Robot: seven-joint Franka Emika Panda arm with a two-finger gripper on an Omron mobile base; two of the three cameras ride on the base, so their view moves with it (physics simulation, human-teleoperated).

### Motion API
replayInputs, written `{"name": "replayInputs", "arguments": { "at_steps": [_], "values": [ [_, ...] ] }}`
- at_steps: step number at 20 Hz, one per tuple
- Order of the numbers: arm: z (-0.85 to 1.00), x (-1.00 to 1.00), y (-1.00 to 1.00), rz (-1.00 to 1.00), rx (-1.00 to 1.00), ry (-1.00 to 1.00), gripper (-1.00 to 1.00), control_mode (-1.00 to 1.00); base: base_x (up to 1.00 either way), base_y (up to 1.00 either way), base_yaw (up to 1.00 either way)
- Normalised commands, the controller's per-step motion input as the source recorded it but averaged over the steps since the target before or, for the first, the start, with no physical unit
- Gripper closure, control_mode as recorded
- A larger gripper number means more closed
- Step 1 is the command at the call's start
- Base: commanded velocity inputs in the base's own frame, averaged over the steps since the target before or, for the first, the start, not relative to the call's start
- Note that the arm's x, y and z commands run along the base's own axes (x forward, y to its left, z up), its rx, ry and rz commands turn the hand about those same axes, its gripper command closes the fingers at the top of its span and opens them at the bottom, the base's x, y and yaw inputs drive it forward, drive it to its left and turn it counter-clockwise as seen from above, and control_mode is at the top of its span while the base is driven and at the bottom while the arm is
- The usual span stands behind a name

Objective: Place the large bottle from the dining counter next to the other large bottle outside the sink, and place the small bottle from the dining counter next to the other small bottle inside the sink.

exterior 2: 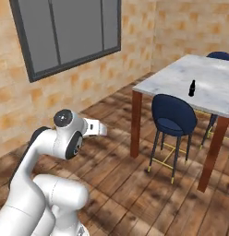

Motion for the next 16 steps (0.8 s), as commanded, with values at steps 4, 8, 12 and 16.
{"name": "replayInputs", "arguments": {
  "at_steps": [4, 8, 12, 16],
  "values": [
    [0.0, 0.0, 0.0, 0.0, 0.0, 0.0, -1.0, 1.0, 0.28, -0.11, -0.42],
    [0.0, 0.0, 0.0, 0.0, 0.0, 0.0, -1.0, 1.0, 0.45, -0.02, -0.35],
    [0.0, 0.0, 0.0, 0.0, 0.0, 0.0, -1.0, 1.0, 0.58, 0.0, -0.29],
    [0.0, 0.0, 0.0, 0.0, 0.0, 0.0, -1.0, 1.0, 0.75, 0.0, -0.23]
  ]
}}
